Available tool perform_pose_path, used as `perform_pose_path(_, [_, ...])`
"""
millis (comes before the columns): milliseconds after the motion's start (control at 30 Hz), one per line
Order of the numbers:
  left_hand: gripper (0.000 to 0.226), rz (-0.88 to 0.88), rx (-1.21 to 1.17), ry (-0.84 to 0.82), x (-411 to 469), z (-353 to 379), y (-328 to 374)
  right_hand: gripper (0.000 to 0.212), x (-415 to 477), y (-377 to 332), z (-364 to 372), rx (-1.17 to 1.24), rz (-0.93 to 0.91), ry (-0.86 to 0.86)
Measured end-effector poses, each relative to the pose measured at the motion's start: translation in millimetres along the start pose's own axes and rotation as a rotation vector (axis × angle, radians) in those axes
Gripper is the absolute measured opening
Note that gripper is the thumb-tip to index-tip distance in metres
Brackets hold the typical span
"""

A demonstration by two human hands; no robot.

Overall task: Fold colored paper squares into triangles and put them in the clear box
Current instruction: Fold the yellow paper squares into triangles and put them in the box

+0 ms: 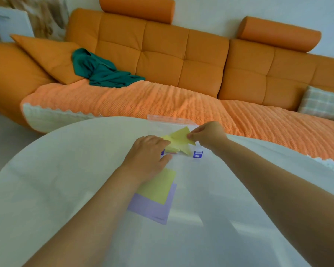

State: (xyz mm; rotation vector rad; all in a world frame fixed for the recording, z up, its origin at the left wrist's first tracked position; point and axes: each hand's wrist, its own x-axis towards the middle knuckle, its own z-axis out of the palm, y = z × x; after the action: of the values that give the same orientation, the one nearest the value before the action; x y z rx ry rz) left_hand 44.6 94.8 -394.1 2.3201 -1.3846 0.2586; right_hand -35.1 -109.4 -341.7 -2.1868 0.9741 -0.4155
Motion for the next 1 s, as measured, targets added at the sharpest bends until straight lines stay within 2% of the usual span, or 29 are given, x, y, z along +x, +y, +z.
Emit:
perform_pose_path(233, [0.047,-0.037,-0.015,-0.049,1,3,-3,0.016,9,-2,6,-0.126,0.035,-0.021])
perform_pose_path(333, [0.046,-0.047,0.014,-0.056,0,3,-2,0.025,13,-3,8,-0.196,0.053,-0.04])
perform_pose_path(500, [0.047,-0.061,0.02,-0.071,0,2,1,0.036,10,-12,12,-0.512,-0.012,-0.122])
perform_pose_path(600, [0.047,-0.06,-0.006,-0.077,0,2,3,0.039,6,-15,13,-0.667,-0.054,-0.054])
perform_pose_path(667, [0.048,-0.055,-0.016,-0.073,-1,1,3,0.033,2,-15,15,-0.722,-0.094,0.033])
perform_pose_path(733, [0.048,-0.054,-0.02,-0.067,-1,1,3,0.016,-3,-14,17,-0.687,-0.196,0.078])
perform_pose_path(767, [0.048,-0.054,-0.021,-0.064,-1,1,3,0.016,-6,-13,18,-0.633,-0.251,0.063])
perform_pose_path(900, [0.048,-0.049,-0.019,-0.059,-1,2,4,0.046,-16,-8,22,-0.527,-0.365,-0.142])
perform_pose_path(1000, [0.048,-0.047,-0.021,-0.058,-1,3,4,0.055,-17,-6,22,-0.533,-0.389,-0.149])
